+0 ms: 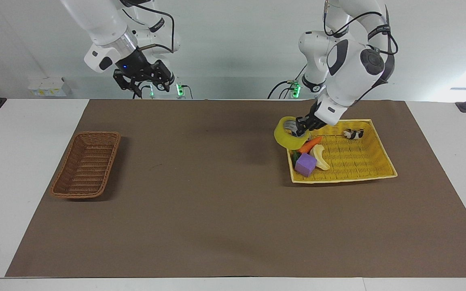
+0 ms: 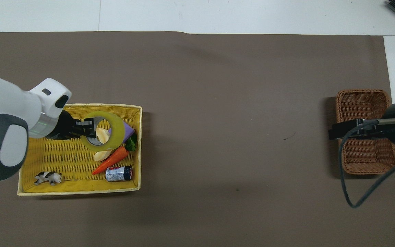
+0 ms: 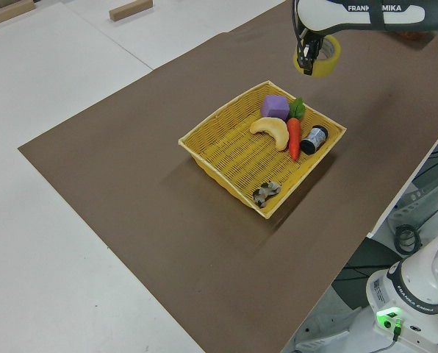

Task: Move tape to another basket
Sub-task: 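Lift the tape with the left gripper while the right gripper reaches toward it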

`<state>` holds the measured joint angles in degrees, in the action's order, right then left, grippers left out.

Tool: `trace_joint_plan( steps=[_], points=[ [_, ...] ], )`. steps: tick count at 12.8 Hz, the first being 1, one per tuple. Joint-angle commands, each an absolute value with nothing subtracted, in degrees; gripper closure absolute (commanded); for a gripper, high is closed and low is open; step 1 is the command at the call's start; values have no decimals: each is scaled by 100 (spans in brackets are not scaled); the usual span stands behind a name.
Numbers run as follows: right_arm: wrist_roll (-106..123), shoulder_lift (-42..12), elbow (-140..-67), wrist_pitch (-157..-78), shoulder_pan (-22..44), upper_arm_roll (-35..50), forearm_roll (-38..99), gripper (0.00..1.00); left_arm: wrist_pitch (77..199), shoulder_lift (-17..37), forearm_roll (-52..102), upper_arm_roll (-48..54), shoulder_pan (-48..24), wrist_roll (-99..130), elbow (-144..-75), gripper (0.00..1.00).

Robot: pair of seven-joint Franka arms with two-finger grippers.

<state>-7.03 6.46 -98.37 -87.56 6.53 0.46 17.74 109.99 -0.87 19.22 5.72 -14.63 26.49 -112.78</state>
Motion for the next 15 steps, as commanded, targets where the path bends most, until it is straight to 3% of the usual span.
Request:
trace_joint_plan(
  steps=[1, 10, 15],
  points=[
    [-966, 774, -10396, -9341, 616, 53, 2729, 0, 11109, -44, 2459, 466, -1897, 3302, -11031, 100],
    [-670, 747, -11442, -10765, 879, 61, 5236, 0, 11881, -44, 3155, 1343, -2215, 4464, -10732, 100],
    [298, 747, -11742, -10767, 870, 53, 5669, 0, 12374, 9, 3234, 1661, -2355, 4491, -10512, 100]
  ],
)
